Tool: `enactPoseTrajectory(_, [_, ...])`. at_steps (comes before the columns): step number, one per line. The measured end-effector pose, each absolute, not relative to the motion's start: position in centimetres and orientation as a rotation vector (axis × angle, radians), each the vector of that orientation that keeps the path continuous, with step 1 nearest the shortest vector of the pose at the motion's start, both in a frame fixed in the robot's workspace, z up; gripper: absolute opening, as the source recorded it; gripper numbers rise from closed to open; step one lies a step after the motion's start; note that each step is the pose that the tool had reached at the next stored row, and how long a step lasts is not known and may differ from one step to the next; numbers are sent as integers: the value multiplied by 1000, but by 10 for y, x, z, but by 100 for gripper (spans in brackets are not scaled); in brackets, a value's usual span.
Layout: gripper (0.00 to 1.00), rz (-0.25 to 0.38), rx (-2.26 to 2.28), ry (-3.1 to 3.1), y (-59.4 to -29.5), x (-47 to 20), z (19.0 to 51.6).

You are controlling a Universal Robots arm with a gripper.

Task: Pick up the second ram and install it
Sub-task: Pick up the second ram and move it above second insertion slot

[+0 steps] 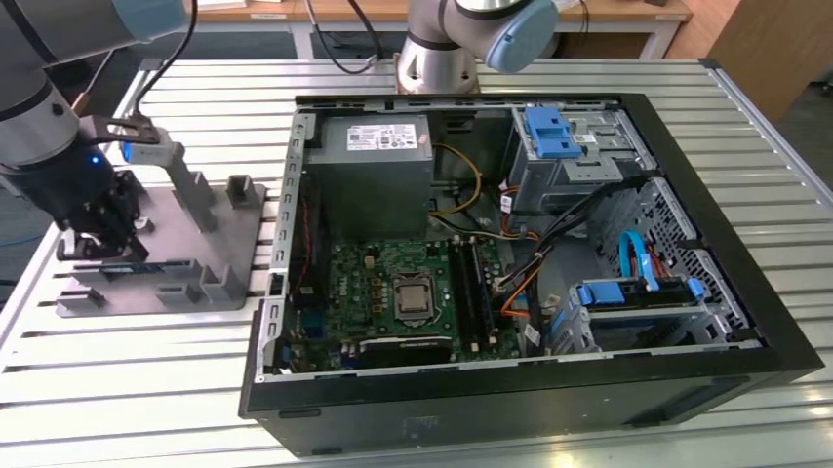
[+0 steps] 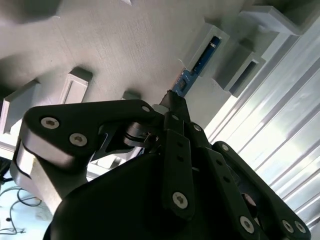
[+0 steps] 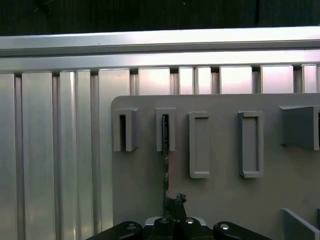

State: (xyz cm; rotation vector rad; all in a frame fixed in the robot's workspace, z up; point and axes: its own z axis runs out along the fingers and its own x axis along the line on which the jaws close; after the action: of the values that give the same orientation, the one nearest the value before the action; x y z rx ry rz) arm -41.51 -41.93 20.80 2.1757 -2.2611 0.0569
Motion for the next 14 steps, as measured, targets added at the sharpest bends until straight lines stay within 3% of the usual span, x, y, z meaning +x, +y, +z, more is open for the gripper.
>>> enactPoseTrajectory(8, [11,57,2159,-2277,-419,-415,208])
enactPoseTrajectory(10, [16,57,2158,-2278,-419,-415,208])
enactPoseTrajectory(11, [24,57,2158,-2278,-419,-415,208])
enactPoseTrajectory(14, [24,57,2157,-2278,-419,-415,208])
